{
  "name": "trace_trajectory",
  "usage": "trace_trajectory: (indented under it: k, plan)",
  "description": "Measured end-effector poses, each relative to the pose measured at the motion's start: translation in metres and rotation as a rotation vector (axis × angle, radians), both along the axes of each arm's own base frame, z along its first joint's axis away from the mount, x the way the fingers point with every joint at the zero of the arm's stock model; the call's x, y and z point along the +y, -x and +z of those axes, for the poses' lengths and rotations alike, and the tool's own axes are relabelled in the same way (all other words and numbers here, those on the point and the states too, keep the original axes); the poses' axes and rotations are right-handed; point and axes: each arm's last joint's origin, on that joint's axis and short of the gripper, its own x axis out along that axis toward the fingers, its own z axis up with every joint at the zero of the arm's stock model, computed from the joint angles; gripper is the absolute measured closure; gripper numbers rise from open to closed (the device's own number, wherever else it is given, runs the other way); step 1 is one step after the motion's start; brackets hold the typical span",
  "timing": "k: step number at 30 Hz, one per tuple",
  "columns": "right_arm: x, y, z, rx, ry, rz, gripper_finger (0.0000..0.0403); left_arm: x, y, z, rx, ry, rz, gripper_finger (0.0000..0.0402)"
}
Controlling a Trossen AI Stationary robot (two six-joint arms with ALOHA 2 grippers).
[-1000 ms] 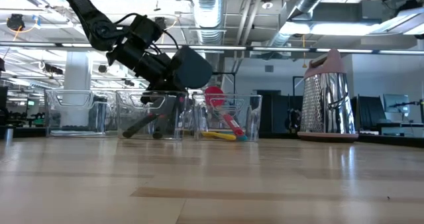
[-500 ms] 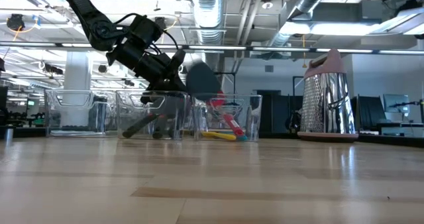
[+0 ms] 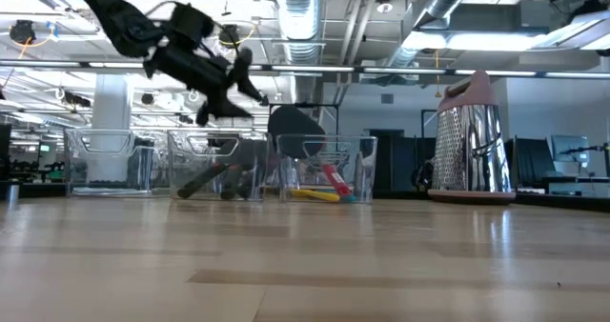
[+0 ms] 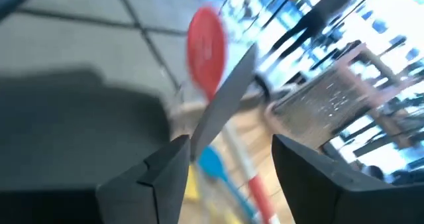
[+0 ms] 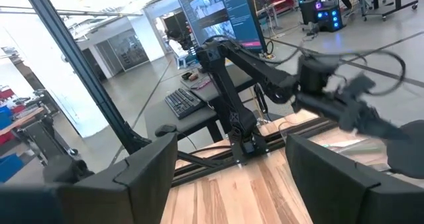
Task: Pick & Place Kitchen Items
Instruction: Return to Home Position
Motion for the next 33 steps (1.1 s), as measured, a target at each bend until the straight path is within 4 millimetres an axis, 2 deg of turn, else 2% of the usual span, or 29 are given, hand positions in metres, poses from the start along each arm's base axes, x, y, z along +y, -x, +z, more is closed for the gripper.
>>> trace_trajectory:
  k: [3,7,12,16,22,26,33]
  plan:
    - [0.000,0.000,0.000,0.000,0.002,0.000,0.0127,-0.007,0.009,0.025,-0.074,-0.064,-0.017,0.0197]
    - [0.000,0.000,0.000,0.000,0.018,0.000,0.0127,-0.025,0.022,0.059,-0.152,-0.194,-0.110,0.0218]
    - [-0.001,-0.001,0.000,-0.001,-0.036,-0.013,0.0127,-0.057,0.038,0.096,-0.274,-0.322,-0.256,0.0274]
    - [-0.001,-0.005,-0.002,0.011,-0.039,-0.050,0.0127,-0.087,0.044,0.115,-0.365,-0.369,-0.372,0.0327]
    - [0.000,-0.014,-0.006,0.023,-0.074,-0.082,0.0127,-0.129,0.044,0.127,-0.444,-0.402,-0.557,0.0395]
    - [-0.001,-0.017,-0.010,0.044,-0.074,-0.079,0.0127,-0.145,0.043,0.129,-0.473,-0.396,-0.624,0.0398]
    - [-0.001,-0.026,-0.016,0.089,-0.004,-0.056,0.0127,-0.157,0.041,0.129,-0.485,-0.380,-0.632,0.0400]
